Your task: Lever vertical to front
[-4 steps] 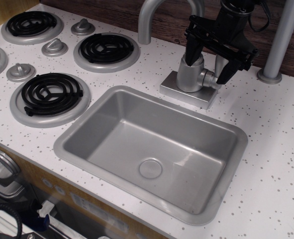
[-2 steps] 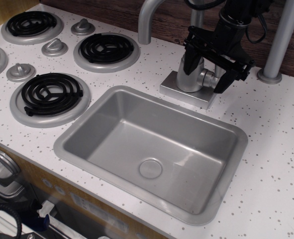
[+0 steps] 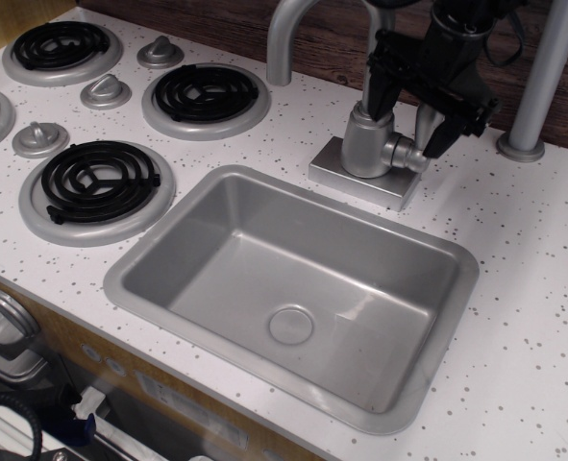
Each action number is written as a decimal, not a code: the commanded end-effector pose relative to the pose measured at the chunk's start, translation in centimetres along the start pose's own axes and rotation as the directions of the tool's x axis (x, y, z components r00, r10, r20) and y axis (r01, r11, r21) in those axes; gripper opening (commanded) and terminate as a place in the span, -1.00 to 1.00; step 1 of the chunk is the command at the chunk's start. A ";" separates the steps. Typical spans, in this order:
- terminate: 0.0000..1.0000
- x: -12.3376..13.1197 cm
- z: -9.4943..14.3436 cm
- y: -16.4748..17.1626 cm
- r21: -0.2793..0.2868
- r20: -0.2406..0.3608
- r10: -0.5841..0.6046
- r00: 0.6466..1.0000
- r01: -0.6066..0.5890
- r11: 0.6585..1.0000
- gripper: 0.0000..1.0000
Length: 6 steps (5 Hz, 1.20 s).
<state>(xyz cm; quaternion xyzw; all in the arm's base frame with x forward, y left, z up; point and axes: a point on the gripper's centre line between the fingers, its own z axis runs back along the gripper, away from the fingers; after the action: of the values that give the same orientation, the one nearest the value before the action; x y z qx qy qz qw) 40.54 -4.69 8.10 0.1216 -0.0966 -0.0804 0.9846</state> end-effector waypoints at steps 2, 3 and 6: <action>-1.00 2.9 1.6 0.3 -0.017 0.084 -0.048 0.995 0.050 0.999 1.00; -1.00 3.2 1.5 0.1 -0.027 0.092 -0.045 0.995 0.048 0.998 1.00; -1.00 1.7 1.7 0.0 -0.022 0.037 0.010 0.999 -0.009 1.000 -1.00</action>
<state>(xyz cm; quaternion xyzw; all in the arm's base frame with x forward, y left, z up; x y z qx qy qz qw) 40.80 -5.58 7.54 0.1090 -0.0889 -0.0762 0.9871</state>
